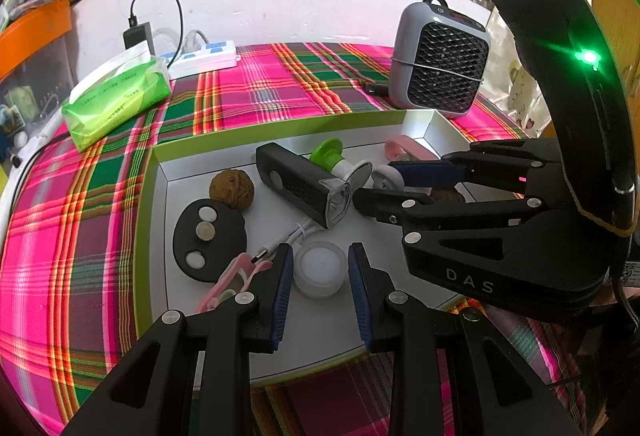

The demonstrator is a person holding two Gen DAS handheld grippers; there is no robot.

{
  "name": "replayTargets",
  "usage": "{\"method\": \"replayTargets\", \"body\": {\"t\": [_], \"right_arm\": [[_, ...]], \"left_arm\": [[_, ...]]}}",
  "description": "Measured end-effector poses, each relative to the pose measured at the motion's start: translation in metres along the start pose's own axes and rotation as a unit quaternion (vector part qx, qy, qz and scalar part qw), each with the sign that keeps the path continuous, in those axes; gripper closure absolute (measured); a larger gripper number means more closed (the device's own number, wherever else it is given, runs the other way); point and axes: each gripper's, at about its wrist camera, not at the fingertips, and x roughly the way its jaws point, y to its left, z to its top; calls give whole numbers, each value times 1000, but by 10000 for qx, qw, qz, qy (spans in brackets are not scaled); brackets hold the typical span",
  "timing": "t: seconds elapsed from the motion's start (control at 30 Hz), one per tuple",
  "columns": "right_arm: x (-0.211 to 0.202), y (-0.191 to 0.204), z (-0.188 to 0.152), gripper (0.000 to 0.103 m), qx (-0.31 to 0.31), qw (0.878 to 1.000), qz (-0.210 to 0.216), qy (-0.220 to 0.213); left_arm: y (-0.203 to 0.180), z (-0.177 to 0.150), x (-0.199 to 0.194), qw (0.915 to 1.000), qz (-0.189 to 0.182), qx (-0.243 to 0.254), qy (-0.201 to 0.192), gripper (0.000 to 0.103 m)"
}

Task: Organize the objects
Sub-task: 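Carry the white container and white egg item into the tray with both grippers, then open both grippers to release the container and egg item in the tray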

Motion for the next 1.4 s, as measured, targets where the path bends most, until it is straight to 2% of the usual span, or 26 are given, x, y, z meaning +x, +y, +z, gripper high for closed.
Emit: {"method": "replayTargets", "body": {"t": [0.3,0.37,0.67,1.4], "right_arm": [[0,-1,0,67,45,10000,-7,4],[0,-1,0,61,59,10000,-24,5],[-2,0,0,55,90,9999,-65,-7],[-26,-4,-13,55,634,9974,-160,-300]], "left_arm": [[-1,0,0,10000,-1,-3,1,77],[-1,0,0,10000,-2,-2,1,77],[1,-1,-1,10000,35,-46,1,73],[0,-4,-15,9997,183,-74,-137,71]]}}
